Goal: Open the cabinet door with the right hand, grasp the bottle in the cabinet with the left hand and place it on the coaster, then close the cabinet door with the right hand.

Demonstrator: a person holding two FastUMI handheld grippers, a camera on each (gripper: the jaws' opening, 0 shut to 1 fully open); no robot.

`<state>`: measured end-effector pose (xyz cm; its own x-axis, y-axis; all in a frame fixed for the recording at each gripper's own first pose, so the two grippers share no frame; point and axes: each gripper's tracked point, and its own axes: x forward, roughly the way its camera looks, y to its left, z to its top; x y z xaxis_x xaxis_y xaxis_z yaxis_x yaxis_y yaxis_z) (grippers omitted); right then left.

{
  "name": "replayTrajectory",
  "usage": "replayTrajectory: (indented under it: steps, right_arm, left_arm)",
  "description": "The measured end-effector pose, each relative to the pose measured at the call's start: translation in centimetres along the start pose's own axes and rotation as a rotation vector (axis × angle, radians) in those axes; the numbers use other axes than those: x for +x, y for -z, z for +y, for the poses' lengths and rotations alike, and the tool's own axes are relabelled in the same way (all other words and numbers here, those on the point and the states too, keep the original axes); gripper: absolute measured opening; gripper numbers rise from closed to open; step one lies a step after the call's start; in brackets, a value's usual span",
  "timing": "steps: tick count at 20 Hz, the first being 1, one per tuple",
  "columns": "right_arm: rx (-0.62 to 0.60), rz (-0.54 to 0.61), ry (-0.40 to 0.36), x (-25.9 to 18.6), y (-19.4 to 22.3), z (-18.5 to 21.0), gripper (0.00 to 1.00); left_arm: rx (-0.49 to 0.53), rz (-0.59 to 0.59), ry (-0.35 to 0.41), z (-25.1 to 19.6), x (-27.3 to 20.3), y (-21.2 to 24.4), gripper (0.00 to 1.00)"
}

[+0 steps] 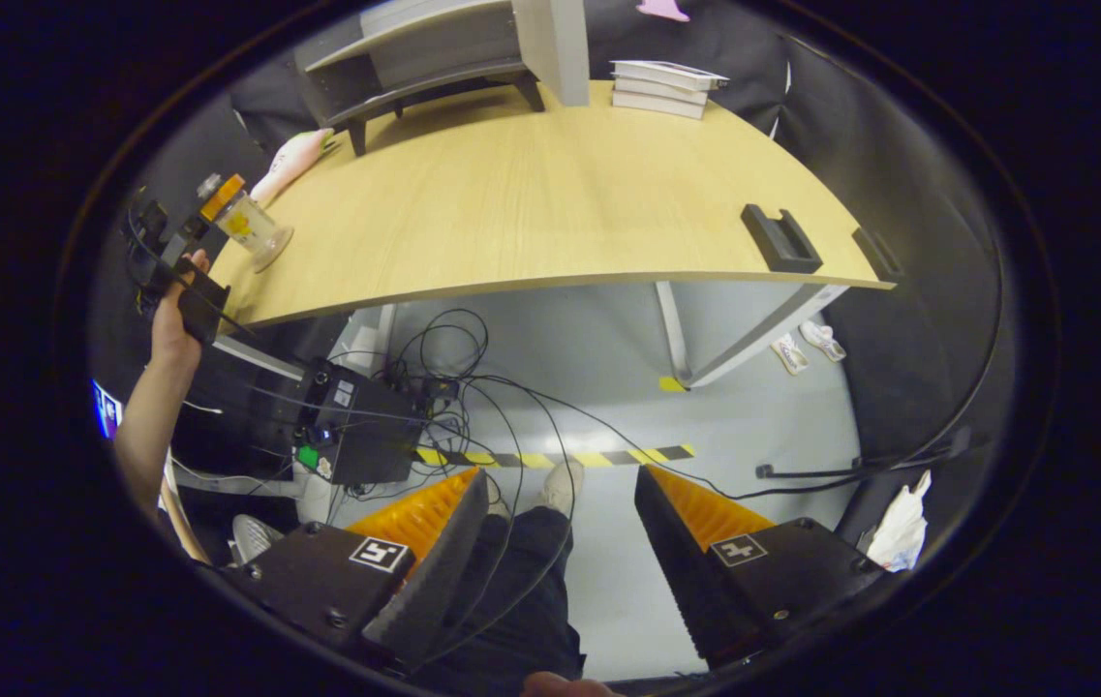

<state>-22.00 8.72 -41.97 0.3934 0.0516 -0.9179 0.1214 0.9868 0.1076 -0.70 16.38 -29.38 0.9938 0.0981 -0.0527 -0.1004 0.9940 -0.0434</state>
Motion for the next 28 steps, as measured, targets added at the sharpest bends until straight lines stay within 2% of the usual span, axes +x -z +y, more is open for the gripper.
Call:
replayTrajectory:
  steps: [2, 4, 7, 9, 11, 13, 15, 18, 19, 20, 21, 24, 26, 27, 28]
  right_arm:
    - [-0.012, -0.02, -0.012, -0.4, -0.7, 0.7, 0.98]
    - [-0.011, -0.067, 0.013, -1.0, -2.0, 0.4, 0.98]
    - [0.086, -0.15, 0.038, -2.2, -4.3, 0.0, 0.98]
    - [0.153, -0.178, 0.052, -3.1, -5.7, -0.5, 0.99]
    - [0.217, -0.226, 0.026, -4.6, -7.6, -0.2, 1.0]
    - [0.227, -0.304, 0.02, -6.5, -10.0, -0.6, 0.95]
    - [0.217, -0.399, 0.049, -8.9, -12.2, -1.8, 1.0]
    - [0.227, -0.557, 0.064, -13.2, -16.4, -3.2, 0.99]
    - [0.239, -0.613, 0.077, -14.7, -17.9, -4.1, 0.95]
    - [0.252, -0.661, 0.081, -16.0, -19.6, -4.8, 0.95]
    - [0.261, -0.701, 0.073, -17.3, -21.2, -5.1, 1.0]
    - [0.212, -0.812, 0.021, -22.2, -26.4, -4.9, 0.99]
    - [0.136, -0.902, 0.058, -25.3, -29.4, -6.3, 0.99]
    - [0.106, -0.957, 0.073, -27.2, -30.8, -6.8, 0.94]
    - [0.084, -1.008, 0.092, -28.9, -32.4, -7.2, 0.99]
  left_arm:
    - [0.016, -0.011, 0.004, 0.1, -0.4, -1.1, 0.95]
    - [0.041, -0.024, -0.003, 0.6, -1.2, -2.5, 0.95]
    - [0.08, -0.009, -0.003, 1.0, -3.0, -5.2, 0.95]
    - [0.118, -0.029, -0.012, 1.5, -4.4, -8.7, 0.96]
    - [0.141, -0.069, -0.031, 2.3, -5.2, -12.8, 0.96]
    - [0.144, -0.126, -0.025, 2.2, -5.7, -16.7, 0.96]
    - [0.145, -0.187, -0.008, 1.5, -6.1, -20.7, 0.96]
    - [0.123, -0.244, 0.02, -0.4, -7.3, -26.0, 0.96]
    - [0.105, -0.256, 0.032, -1.1, -7.9, -27.5, 0.96]
    - [0.086, -0.265, 0.049, -2.0, -8.3, -28.6, 0.96]
    - [0.075, -0.269, 0.062, -2.7, -8.7, -29.7, 0.95]
    - [0.093, -0.265, 0.112, -4.9, -9.5, -31.6, 0.96]
    - [0.098, -0.243, 0.148, -7.3, -9.5, -32.1, 0.96]
    - [0.089, -0.225, 0.167, -8.6, -9.2, -31.9, 1.0]
    - [0.073, -0.214, 0.18, -9.9, -8.9, -31.9, 0.95]
